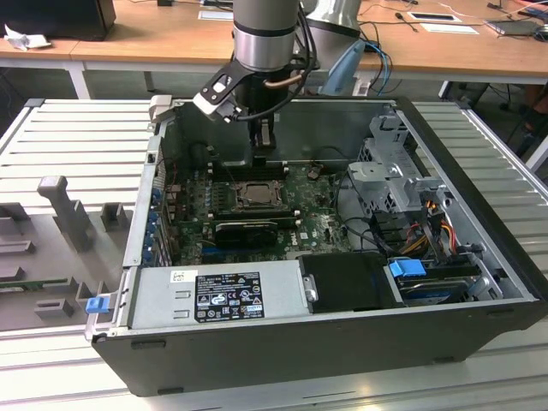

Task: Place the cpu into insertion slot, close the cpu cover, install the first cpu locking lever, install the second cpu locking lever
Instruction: 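Install the first cpu locking lever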

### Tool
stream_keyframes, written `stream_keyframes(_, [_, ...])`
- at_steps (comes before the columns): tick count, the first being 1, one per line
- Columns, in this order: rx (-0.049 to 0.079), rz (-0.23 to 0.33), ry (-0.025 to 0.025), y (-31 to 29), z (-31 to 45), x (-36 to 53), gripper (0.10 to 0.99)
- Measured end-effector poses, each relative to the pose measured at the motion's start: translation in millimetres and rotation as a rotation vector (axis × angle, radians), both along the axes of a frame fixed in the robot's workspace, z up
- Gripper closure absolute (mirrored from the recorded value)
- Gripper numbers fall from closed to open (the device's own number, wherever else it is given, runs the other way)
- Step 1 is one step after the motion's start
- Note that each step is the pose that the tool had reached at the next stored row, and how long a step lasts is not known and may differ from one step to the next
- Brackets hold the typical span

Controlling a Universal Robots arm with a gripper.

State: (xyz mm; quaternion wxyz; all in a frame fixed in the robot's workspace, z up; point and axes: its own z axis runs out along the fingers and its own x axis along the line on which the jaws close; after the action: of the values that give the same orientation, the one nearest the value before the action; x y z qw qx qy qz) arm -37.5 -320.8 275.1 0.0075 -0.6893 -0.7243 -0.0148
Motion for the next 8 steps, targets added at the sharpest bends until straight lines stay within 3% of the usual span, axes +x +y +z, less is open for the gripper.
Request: stream_keyframes(8, [0.002, 0.111, 0.0001, -0.1, -1.9, -0.2, 0.980])
